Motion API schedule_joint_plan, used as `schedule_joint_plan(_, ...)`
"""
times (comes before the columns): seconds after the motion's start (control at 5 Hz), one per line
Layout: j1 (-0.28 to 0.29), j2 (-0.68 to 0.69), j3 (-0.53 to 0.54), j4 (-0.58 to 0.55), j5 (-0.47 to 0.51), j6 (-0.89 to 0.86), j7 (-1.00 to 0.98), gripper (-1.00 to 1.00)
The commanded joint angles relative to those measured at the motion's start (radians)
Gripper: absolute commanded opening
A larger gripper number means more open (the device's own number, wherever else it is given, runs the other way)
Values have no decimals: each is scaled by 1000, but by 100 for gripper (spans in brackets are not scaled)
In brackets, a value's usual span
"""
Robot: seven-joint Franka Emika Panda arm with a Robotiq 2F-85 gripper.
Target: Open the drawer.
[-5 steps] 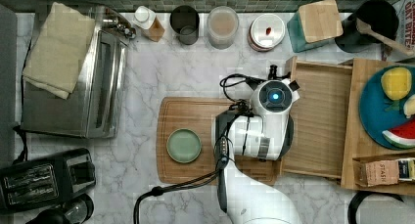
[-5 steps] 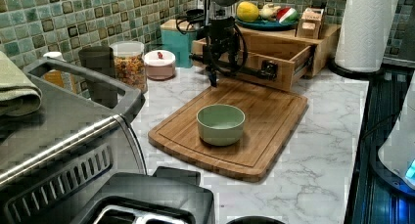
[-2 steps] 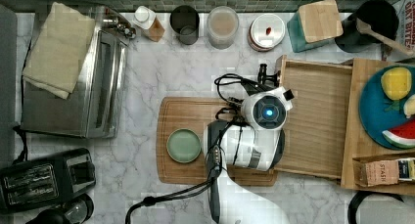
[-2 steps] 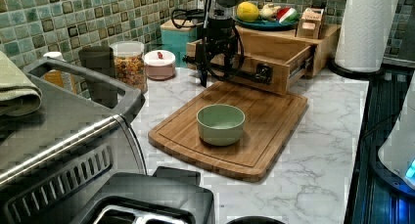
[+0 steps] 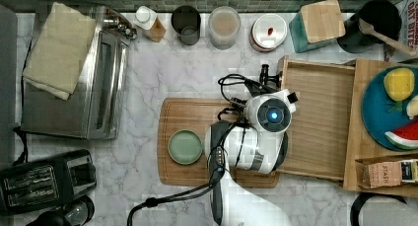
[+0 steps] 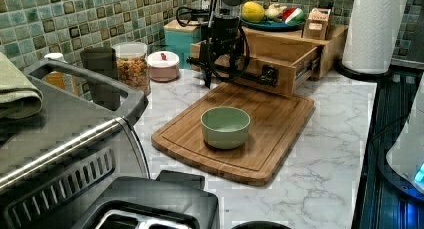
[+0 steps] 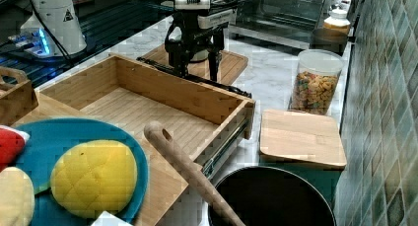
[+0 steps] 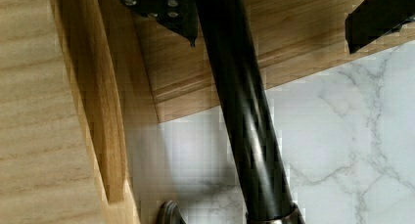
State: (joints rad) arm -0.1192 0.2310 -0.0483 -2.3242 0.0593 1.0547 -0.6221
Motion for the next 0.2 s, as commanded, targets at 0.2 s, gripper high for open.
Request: schedule_joint_plan(0.2, 75, -65, 100, -32, 44, 9, 45, 100)
